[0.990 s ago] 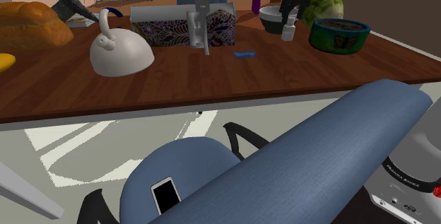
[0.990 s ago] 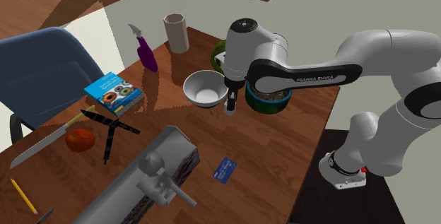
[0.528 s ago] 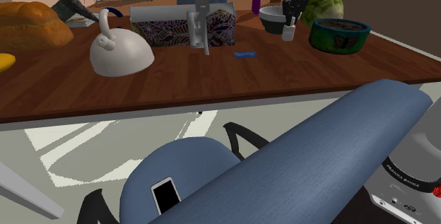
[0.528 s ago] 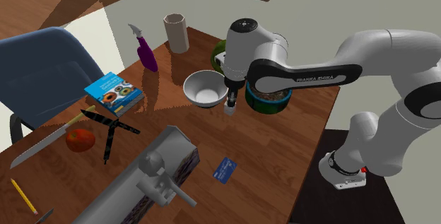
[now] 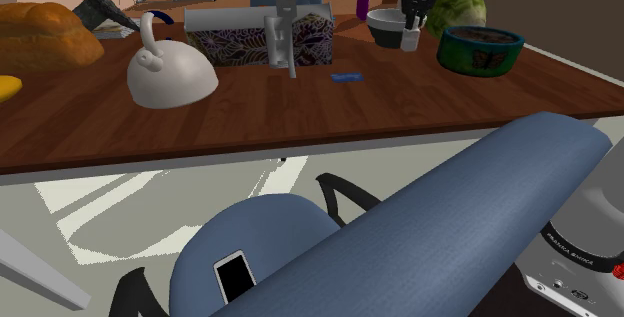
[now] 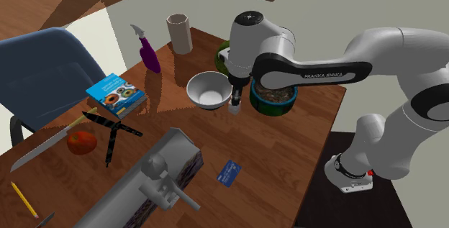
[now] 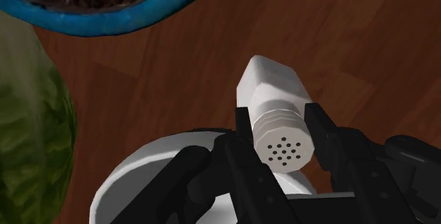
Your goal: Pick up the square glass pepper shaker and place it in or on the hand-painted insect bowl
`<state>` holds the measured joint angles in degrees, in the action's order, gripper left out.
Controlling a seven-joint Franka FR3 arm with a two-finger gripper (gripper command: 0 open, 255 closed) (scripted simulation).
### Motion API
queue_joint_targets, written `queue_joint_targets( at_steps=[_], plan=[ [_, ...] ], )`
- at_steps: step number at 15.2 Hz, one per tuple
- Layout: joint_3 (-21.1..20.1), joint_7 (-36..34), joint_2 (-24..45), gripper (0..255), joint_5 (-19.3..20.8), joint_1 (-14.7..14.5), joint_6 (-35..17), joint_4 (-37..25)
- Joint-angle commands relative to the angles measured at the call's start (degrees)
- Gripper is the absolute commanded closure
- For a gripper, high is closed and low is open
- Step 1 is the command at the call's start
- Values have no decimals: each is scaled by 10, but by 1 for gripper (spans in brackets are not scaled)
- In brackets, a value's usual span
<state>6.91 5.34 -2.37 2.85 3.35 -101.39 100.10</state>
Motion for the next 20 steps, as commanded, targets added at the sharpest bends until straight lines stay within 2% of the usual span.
queue_joint_targets(
  at_steps=[1,20],
  plan=[
    [0,0,1,255,0,0,17,-18],
    [1,11,51,255,-7,1,179,-230]
  ],
)
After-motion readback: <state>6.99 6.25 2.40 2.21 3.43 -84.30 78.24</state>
